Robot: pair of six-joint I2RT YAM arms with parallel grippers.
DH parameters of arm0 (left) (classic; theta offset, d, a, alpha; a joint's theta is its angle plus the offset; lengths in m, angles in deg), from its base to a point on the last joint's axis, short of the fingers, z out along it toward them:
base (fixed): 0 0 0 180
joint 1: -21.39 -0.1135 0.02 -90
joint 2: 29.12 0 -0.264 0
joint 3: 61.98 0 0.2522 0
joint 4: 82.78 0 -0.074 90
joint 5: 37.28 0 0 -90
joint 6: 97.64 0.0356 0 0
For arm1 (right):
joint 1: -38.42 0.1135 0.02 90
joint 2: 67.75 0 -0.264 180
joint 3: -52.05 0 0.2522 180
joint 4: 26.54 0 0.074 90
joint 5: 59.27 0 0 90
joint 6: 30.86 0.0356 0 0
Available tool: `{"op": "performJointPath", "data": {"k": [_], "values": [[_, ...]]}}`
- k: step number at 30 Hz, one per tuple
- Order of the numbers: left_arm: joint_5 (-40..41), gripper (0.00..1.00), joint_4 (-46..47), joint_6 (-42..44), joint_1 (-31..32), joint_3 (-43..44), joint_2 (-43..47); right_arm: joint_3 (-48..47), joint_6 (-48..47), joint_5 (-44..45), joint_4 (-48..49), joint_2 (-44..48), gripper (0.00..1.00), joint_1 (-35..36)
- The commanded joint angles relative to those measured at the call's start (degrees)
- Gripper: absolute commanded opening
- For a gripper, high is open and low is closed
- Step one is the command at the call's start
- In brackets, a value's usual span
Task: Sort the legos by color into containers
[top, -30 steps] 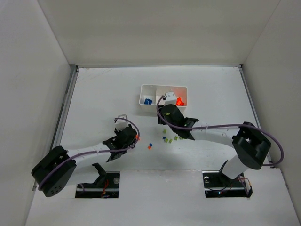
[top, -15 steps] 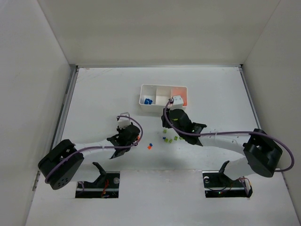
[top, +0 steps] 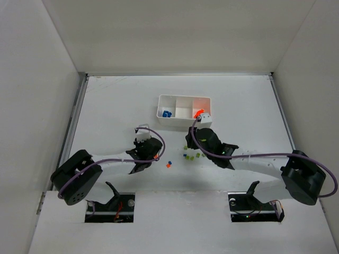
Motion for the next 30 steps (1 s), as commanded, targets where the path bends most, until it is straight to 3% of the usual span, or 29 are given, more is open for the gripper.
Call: {"op": "performJointPath", "data": {"k": [1,6,10,15,22,30], "values": [[2.0,0.22,-0.8,1.3,0.1,2.5,-1.2,1.7,0.9,-0.2,3.6,4.0,0.45,0.4],[2.2,0.13,-1.5,1.8,0.3,3.9,0.0,5.3,2.6,-1.0,1.7,9.2,0.45,1.4],[0.9,0.12,-2.4,2.8,1.2,7.2,3.4,8.6,6.1,-2.3,0.5,10.6,0.46,5.3],[-7.2,0.12,-1.6,3.7,0.5,17.7,2.9,11.8,12.6,0.1,-2.3,11.8,0.46,11.6],[-17.6,0.13,5.1,5.2,0.7,34.2,-12.1,15.8,21.4,2.3,-6.2,16.6,0.44,15.2],[-23.0,0.16,5.1,6.3,0.2,52.6,-31.1,16.7,22.2,4.0,-7.9,18.4,0.45,15.9]]}}
